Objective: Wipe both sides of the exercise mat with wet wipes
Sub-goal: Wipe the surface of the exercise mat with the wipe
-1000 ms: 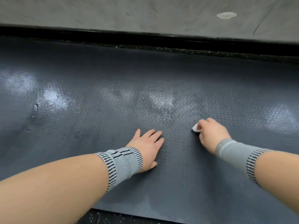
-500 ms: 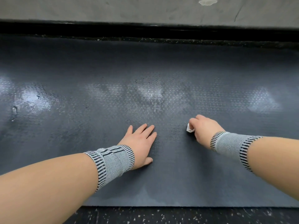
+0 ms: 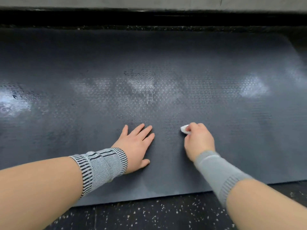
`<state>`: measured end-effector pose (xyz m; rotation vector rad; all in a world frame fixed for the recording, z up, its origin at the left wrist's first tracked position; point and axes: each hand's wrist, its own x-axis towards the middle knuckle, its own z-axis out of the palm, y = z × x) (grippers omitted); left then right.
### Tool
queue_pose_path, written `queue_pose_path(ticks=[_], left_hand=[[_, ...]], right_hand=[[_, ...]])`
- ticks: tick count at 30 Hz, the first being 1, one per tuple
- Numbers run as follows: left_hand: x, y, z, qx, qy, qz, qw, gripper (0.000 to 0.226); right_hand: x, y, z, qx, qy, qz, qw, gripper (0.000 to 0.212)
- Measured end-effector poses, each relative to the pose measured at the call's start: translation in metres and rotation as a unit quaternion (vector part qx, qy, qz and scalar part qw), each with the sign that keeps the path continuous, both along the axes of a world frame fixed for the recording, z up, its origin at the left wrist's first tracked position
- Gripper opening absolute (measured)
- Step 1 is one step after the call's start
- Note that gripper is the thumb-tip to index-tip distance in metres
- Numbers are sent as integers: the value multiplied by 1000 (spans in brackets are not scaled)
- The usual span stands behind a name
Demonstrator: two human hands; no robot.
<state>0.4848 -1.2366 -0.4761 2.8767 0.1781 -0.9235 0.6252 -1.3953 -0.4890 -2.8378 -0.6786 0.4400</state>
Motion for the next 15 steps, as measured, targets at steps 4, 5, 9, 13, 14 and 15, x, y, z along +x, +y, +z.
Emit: queue_pose_path(ticks=[4,5,9,13,14,15], left_hand=[[-6,-7,0,-6,2,-5,1000,89],[-6,-8,1,-7,3,-7,1000,90],[-11,-9,4,-4,16,-18,1000,91],[-17,-14,5,-6,25,-28,999,95],[-17,-15,5,-6,24,-28,999,96],[-17,-15,6,-5,22,-29,999,97]], right_hand=[[-74,11,8,64,63,178,980,29],[-78,6,8,77,58,206,974,27],[-25,-31,9,5,53,32,998,28],[-39,-25,10,-29,39,-65,997,22],[-60,-17,8,-23,65,-16,998,23],[-82,-11,7,-9,86,46,995,24]])
